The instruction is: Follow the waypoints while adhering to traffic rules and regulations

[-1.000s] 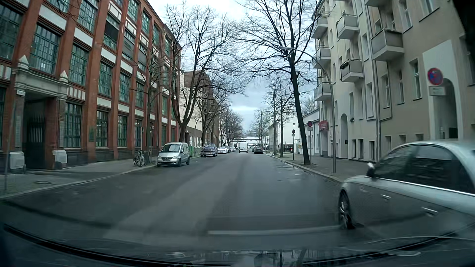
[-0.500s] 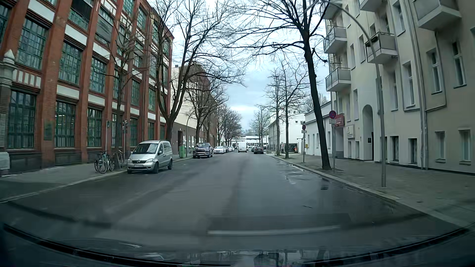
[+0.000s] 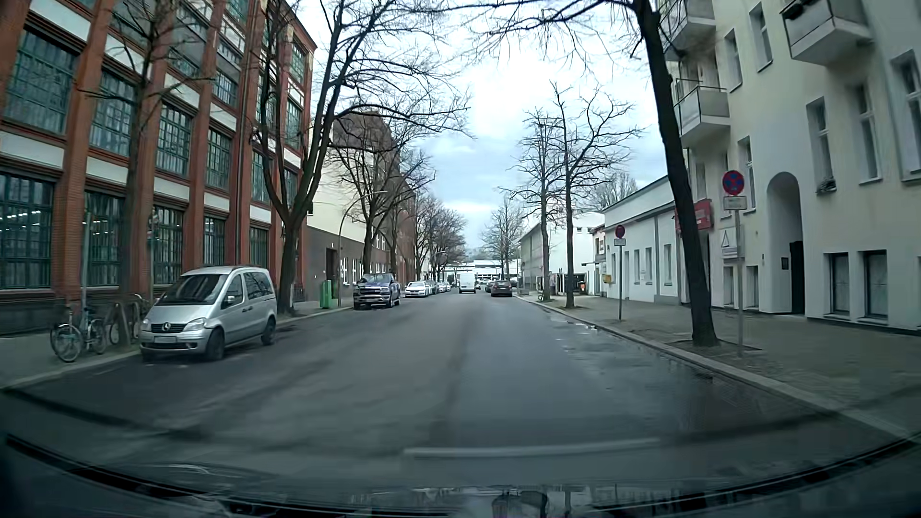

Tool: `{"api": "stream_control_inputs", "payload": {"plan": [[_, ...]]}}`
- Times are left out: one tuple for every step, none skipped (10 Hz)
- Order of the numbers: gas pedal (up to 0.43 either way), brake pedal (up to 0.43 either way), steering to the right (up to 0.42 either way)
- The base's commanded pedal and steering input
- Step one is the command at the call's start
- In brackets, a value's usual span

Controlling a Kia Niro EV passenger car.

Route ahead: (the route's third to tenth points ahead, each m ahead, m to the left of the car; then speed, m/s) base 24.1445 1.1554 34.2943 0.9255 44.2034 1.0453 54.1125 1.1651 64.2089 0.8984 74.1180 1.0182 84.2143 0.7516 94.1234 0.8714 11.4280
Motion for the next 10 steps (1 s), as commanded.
{"api": "stream_control_inputs", "payload": {"plan": [[0.000, 0.012, 0.002], [0.000, 0.012, 0.002], [0.000, 0.012, 0.002], [0.008, 0.012, 0.001], [0.008, 0.012, 0.002], [0.020, 0.012, 0.001], [0.020, 0.012, 0.000], [0.020, 0.012, 0.000], [0.020, 0.012, 0.000], [0.020, 0.012, 0.000]]}}
